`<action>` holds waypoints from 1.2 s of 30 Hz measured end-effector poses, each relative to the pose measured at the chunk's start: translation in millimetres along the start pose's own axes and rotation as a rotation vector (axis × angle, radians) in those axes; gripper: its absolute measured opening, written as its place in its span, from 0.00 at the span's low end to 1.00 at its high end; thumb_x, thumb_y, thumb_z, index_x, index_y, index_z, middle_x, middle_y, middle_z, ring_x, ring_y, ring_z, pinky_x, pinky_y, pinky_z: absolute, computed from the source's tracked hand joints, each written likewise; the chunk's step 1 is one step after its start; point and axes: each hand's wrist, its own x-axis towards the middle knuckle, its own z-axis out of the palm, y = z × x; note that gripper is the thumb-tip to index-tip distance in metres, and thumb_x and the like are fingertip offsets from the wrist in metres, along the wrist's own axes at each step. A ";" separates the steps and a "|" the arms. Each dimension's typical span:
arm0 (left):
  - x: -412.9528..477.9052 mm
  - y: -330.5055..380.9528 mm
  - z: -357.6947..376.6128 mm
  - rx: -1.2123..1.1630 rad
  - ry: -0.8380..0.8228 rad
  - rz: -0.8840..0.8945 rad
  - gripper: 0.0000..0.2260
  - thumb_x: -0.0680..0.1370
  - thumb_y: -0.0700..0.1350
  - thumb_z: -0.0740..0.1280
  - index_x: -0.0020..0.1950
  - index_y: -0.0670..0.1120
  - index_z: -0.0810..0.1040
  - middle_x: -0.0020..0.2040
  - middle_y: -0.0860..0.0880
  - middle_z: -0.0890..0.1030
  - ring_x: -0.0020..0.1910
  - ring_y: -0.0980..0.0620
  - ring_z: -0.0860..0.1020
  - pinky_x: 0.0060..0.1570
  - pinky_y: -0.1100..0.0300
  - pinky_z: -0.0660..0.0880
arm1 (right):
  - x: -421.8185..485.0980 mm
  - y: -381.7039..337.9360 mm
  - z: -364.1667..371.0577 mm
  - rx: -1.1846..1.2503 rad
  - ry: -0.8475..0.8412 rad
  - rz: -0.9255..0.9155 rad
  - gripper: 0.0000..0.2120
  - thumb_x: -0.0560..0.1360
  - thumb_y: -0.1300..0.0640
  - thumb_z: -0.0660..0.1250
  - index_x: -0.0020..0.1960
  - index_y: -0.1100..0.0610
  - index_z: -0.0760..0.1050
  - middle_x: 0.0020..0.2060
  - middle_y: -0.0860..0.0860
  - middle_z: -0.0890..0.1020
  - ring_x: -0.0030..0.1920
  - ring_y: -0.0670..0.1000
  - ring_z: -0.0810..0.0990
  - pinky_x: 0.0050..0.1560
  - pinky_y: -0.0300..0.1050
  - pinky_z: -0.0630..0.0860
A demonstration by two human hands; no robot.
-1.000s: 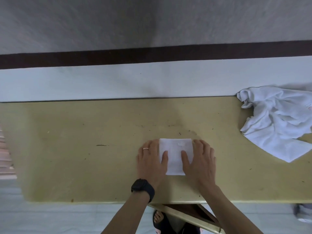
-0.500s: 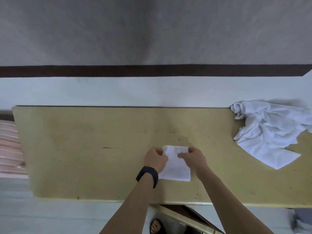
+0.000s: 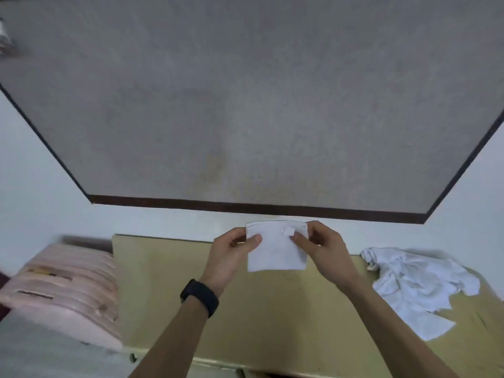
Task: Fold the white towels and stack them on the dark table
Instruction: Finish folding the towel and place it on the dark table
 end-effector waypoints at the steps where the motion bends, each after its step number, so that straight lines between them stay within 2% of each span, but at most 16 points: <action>1: -12.9 21.9 -10.5 0.007 0.031 0.042 0.06 0.76 0.46 0.72 0.52 0.48 0.84 0.48 0.54 0.85 0.49 0.56 0.82 0.46 0.65 0.77 | -5.2 -25.8 0.8 0.015 -0.012 -0.047 0.16 0.75 0.49 0.73 0.39 0.58 0.71 0.35 0.52 0.74 0.35 0.46 0.72 0.37 0.38 0.67; 4: -59.7 74.2 -44.2 -0.013 0.151 0.150 0.06 0.76 0.45 0.72 0.48 0.44 0.84 0.46 0.50 0.85 0.47 0.52 0.82 0.50 0.57 0.78 | -28.6 -92.7 10.6 0.082 -0.053 -0.155 0.18 0.75 0.48 0.72 0.42 0.62 0.72 0.32 0.49 0.71 0.33 0.45 0.69 0.34 0.37 0.66; 6: -93.7 99.2 -66.1 -0.029 0.234 0.206 0.08 0.76 0.46 0.73 0.46 0.41 0.83 0.46 0.48 0.85 0.46 0.51 0.82 0.50 0.54 0.79 | -48.5 -131.1 21.6 0.130 -0.083 -0.217 0.14 0.76 0.50 0.72 0.41 0.59 0.74 0.32 0.47 0.71 0.32 0.45 0.69 0.32 0.35 0.66; 8: -135.1 118.1 -89.1 -0.039 0.322 0.245 0.10 0.76 0.46 0.72 0.46 0.39 0.83 0.46 0.45 0.84 0.44 0.51 0.82 0.46 0.57 0.79 | -71.1 -163.8 37.6 0.150 -0.151 -0.283 0.09 0.75 0.50 0.72 0.42 0.54 0.77 0.32 0.49 0.75 0.33 0.45 0.71 0.35 0.38 0.70; 10: -177.2 129.5 -110.8 -0.041 0.390 0.257 0.10 0.76 0.46 0.72 0.45 0.39 0.82 0.45 0.45 0.84 0.42 0.52 0.81 0.45 0.56 0.79 | -95.2 -188.9 56.2 0.151 -0.229 -0.317 0.08 0.75 0.47 0.72 0.47 0.52 0.80 0.38 0.52 0.82 0.37 0.48 0.78 0.42 0.48 0.77; 11: -200.0 133.8 -124.4 -0.044 0.431 0.263 0.11 0.76 0.46 0.72 0.45 0.38 0.82 0.44 0.46 0.84 0.41 0.53 0.80 0.45 0.54 0.78 | -109.0 -203.2 67.8 0.160 -0.268 -0.333 0.08 0.75 0.47 0.72 0.48 0.51 0.81 0.40 0.50 0.84 0.39 0.48 0.80 0.44 0.49 0.78; 13: -244.0 141.3 -152.0 -0.037 0.504 0.265 0.12 0.76 0.47 0.72 0.45 0.37 0.81 0.42 0.46 0.83 0.41 0.52 0.80 0.45 0.53 0.77 | -136.3 -228.8 91.9 0.165 -0.337 -0.383 0.07 0.75 0.48 0.71 0.48 0.51 0.81 0.41 0.44 0.84 0.40 0.45 0.81 0.44 0.42 0.77; 14: -266.7 144.5 -165.7 -0.028 0.541 0.266 0.12 0.76 0.47 0.72 0.45 0.37 0.81 0.42 0.46 0.83 0.41 0.51 0.80 0.45 0.54 0.77 | -151.0 -240.6 105.6 0.162 -0.363 -0.403 0.07 0.75 0.49 0.72 0.47 0.51 0.81 0.41 0.43 0.84 0.40 0.45 0.82 0.44 0.42 0.77; 16: -308.6 148.4 -193.0 -0.009 0.613 0.266 0.12 0.76 0.48 0.72 0.45 0.39 0.82 0.45 0.42 0.83 0.42 0.50 0.80 0.45 0.53 0.78 | -179.5 -260.9 133.7 0.167 -0.412 -0.436 0.07 0.75 0.49 0.72 0.48 0.51 0.81 0.43 0.45 0.85 0.43 0.48 0.83 0.47 0.48 0.79; 18: -354.2 149.9 -223.6 0.008 0.698 0.264 0.11 0.76 0.49 0.73 0.45 0.40 0.83 0.47 0.40 0.83 0.44 0.49 0.81 0.49 0.47 0.79 | -211.1 -281.5 167.6 0.176 -0.475 -0.467 0.06 0.75 0.49 0.72 0.47 0.52 0.80 0.43 0.46 0.85 0.45 0.51 0.83 0.49 0.53 0.79; 21: -425.2 148.9 -269.2 0.035 0.805 0.269 0.09 0.75 0.51 0.73 0.48 0.45 0.84 0.47 0.44 0.85 0.48 0.44 0.83 0.53 0.41 0.78 | -264.2 -313.1 219.4 0.205 -0.589 -0.499 0.06 0.75 0.49 0.72 0.47 0.51 0.81 0.43 0.43 0.84 0.44 0.48 0.83 0.46 0.49 0.79; 23: -481.9 145.1 -303.2 0.047 0.897 0.286 0.08 0.76 0.49 0.73 0.49 0.46 0.85 0.47 0.44 0.86 0.49 0.45 0.84 0.54 0.43 0.78 | -309.2 -336.2 258.8 0.212 -0.677 -0.534 0.06 0.75 0.48 0.71 0.47 0.49 0.81 0.43 0.42 0.84 0.43 0.47 0.83 0.45 0.47 0.80; 28: -640.7 121.5 -391.8 0.077 1.112 0.262 0.07 0.77 0.48 0.71 0.51 0.46 0.84 0.47 0.46 0.86 0.49 0.45 0.84 0.53 0.47 0.81 | -443.4 -381.0 374.2 0.226 -0.877 -0.630 0.07 0.74 0.46 0.71 0.47 0.49 0.81 0.43 0.44 0.84 0.45 0.47 0.83 0.49 0.52 0.80; 31: -739.5 98.1 -442.6 0.085 1.223 0.211 0.08 0.77 0.48 0.72 0.51 0.46 0.84 0.45 0.47 0.86 0.47 0.47 0.84 0.49 0.54 0.81 | -532.8 -397.2 447.1 0.254 -1.013 -0.662 0.06 0.75 0.48 0.72 0.48 0.49 0.81 0.43 0.42 0.85 0.45 0.43 0.83 0.48 0.43 0.77; 33: -803.5 79.3 -476.3 0.096 1.309 0.159 0.08 0.76 0.50 0.73 0.50 0.47 0.84 0.46 0.47 0.86 0.47 0.48 0.84 0.49 0.54 0.81 | -594.0 -403.4 494.5 0.265 -1.101 -0.677 0.05 0.75 0.49 0.72 0.48 0.50 0.81 0.42 0.40 0.85 0.44 0.40 0.82 0.44 0.36 0.74; 36: -883.9 61.2 -521.6 0.095 1.404 0.103 0.10 0.75 0.50 0.73 0.50 0.45 0.84 0.45 0.48 0.86 0.46 0.48 0.84 0.48 0.54 0.82 | -671.6 -414.0 555.6 0.280 -1.220 -0.660 0.04 0.75 0.51 0.72 0.48 0.50 0.81 0.42 0.42 0.85 0.43 0.40 0.82 0.44 0.36 0.73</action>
